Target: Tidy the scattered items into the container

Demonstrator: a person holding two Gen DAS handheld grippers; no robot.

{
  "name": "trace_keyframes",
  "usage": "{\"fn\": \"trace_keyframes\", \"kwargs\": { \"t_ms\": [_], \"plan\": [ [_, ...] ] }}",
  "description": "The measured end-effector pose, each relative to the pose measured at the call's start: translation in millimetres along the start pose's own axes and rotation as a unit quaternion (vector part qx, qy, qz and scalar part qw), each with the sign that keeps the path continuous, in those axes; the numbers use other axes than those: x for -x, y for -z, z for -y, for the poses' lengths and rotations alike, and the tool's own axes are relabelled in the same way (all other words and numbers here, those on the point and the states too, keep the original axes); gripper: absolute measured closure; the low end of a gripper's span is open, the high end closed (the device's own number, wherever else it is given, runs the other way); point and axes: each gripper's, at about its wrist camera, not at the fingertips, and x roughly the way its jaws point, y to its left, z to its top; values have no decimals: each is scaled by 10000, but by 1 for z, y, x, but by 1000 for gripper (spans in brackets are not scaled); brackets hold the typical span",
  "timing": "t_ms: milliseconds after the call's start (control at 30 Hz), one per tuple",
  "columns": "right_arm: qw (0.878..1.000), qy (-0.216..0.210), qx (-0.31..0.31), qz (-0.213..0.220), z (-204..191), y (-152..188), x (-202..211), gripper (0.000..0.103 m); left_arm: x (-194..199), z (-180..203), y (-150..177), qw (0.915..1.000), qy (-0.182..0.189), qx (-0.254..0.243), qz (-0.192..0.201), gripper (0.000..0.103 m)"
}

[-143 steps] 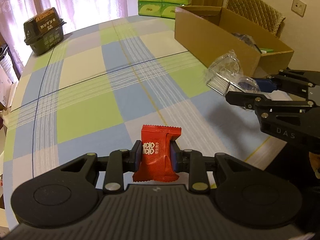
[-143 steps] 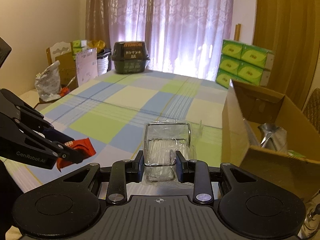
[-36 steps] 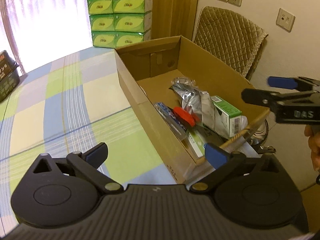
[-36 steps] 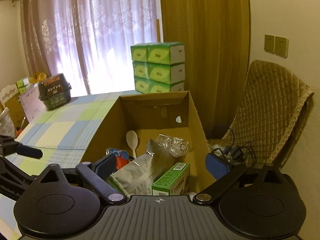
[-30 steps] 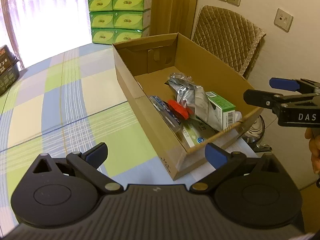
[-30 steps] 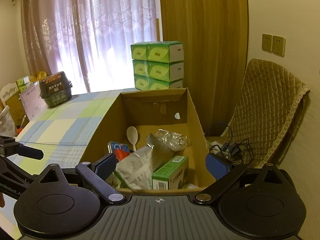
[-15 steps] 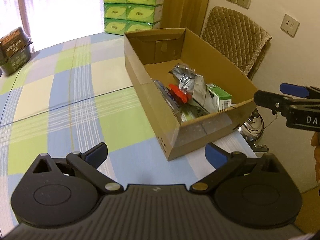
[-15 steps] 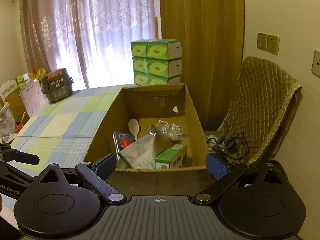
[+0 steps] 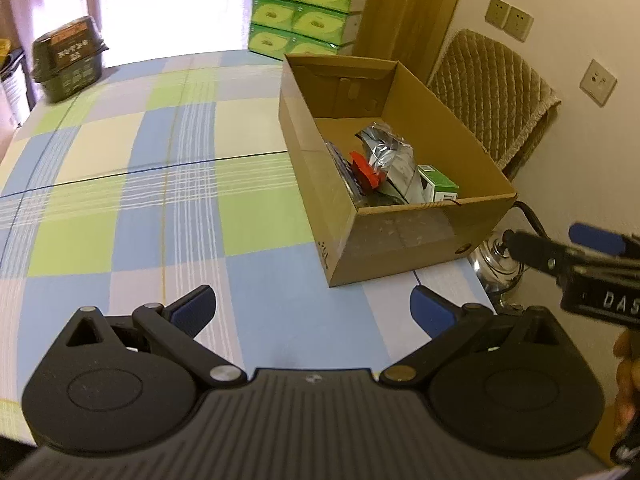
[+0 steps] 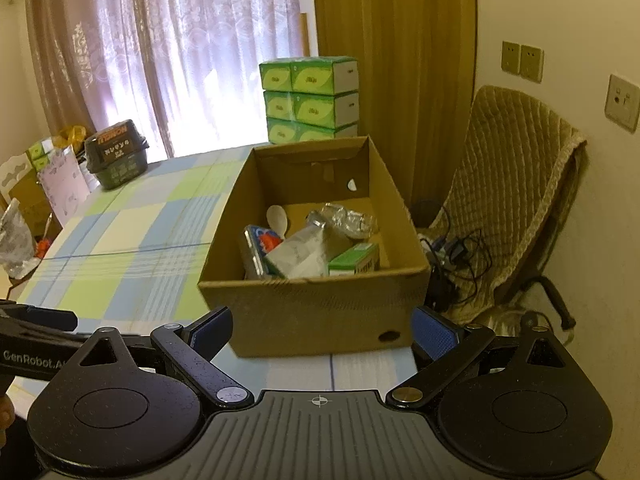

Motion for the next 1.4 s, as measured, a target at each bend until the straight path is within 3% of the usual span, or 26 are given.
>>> {"fn": "trace_keyframes", "kwargs": {
  "t_ms": [567,1400],
  "plan": [
    [9999,63,126,-60,-11,5,14,3,21,2,7,9997,77,142,158,1],
    [9996,50,196,-187,-17,7,9,2,17,0,9,9997,171,139,117,1]
  ]
}}
